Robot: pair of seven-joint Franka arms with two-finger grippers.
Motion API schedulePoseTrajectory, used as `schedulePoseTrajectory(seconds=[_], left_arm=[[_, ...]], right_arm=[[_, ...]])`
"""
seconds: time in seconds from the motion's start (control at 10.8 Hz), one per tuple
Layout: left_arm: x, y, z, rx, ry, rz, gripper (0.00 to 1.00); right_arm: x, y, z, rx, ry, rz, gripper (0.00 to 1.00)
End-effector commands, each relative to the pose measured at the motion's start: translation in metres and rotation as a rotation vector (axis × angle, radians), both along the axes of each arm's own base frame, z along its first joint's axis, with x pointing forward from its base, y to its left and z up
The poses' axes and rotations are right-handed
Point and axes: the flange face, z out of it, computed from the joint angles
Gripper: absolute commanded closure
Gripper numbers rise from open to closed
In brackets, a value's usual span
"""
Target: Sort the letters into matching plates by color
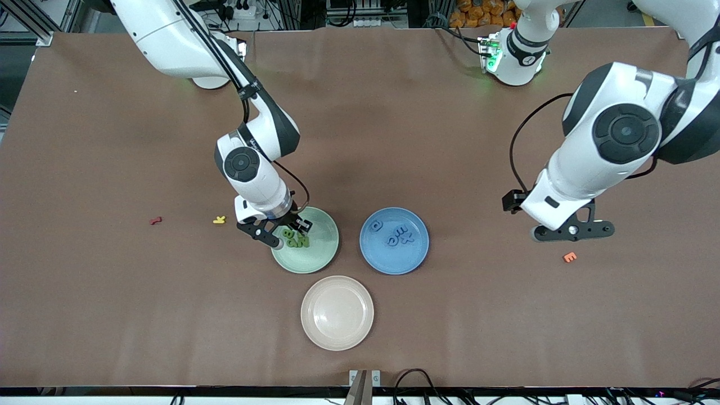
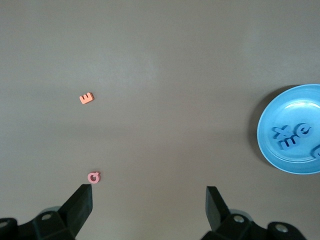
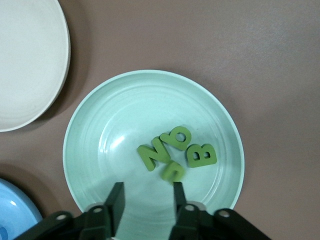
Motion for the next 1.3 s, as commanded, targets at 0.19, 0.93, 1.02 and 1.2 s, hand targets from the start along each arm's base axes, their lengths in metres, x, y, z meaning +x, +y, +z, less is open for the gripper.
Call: schedulePoseTrajectory(seconds=[0.19,0.93,1.02,1.2], left_arm=[[-0.044,0.074,0.108,-0.117,-0.024,-0.066,0.00],[-0.074,0.086,0.148,-0.120,-0.036,-0.064,0.00],[-0.076,0.093,0.131,-0.150,0.033,-0.081,0.00],[-0.079,0.111,0.107,-0.167,0.091,-0.073,0.00]], right_arm=[[0.023,-0.050,0.023,-0.084,0.062,0.205,0.00],[0.078,-0.292,0.071,-0.229,0.038,0.515,0.00],[0.080,-0.313,0.078,-0.242,0.033,0.523,0.00],[0.078,-0.335,0.103,-0.260,0.018,0.517,0.00]])
